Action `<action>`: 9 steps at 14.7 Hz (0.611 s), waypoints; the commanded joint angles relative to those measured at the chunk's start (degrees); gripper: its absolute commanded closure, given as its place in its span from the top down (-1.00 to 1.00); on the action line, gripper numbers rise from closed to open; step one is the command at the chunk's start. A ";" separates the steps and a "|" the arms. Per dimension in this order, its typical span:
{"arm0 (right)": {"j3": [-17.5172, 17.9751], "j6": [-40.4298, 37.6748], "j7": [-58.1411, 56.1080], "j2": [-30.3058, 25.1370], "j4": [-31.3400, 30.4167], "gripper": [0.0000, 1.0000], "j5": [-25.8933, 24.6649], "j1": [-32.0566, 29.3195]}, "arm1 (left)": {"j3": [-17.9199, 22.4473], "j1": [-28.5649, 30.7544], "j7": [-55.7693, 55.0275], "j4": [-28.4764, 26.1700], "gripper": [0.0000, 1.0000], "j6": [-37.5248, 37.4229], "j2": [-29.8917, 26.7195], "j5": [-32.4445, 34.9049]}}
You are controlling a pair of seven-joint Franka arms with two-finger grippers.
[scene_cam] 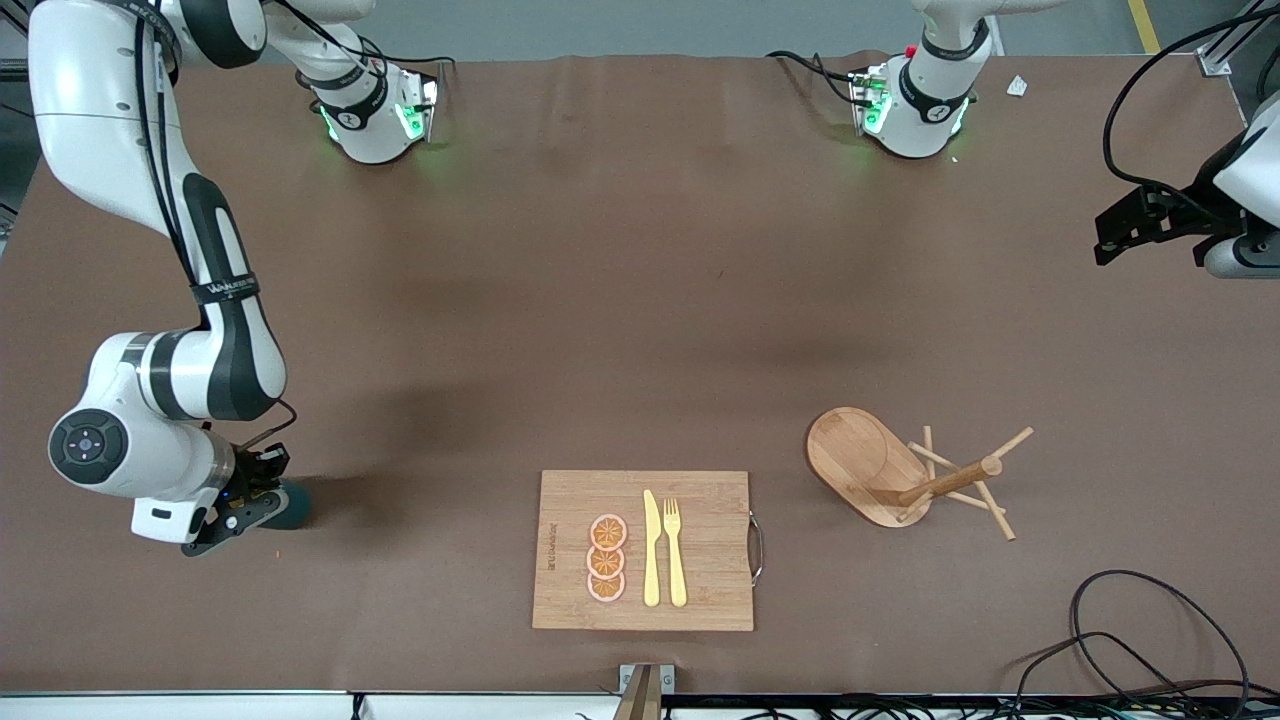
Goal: Transfer cup from left to right arm and place
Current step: 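Carry the teal mug with the right gripper beside the right arm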
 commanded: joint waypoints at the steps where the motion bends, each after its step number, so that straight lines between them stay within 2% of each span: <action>1: 1.22 0.28 0.70 -2.42 -2.01 0.11 -0.87 -1.31 | -0.36 0.01 0.24 -0.69 1.00 -0.06 -1.03 -1.06; 2: 1.22 0.28 1.31 -2.42 -1.57 0.63 -0.95 -1.14 | -0.62 0.19 0.14 -0.69 1.00 -0.06 -1.11 -1.15; 3: 1.31 0.28 1.92 -2.60 -0.79 1.00 -0.86 -1.14 | -0.62 0.27 0.14 -0.69 1.00 -0.15 -1.46 -1.15; 5: 1.39 -0.25 2.11 -3.03 1.58 1.00 -0.78 -0.79 | -0.71 0.45 -0.47 -0.78 1.00 -0.15 -1.99 -1.93; 9: 1.31 -3.50 6.39 -11.02 1.59 1.00 3.52 -0.96 | -1.06 -0.07 -4.42 -0.95 1.00 -0.24 -2.00 -3.17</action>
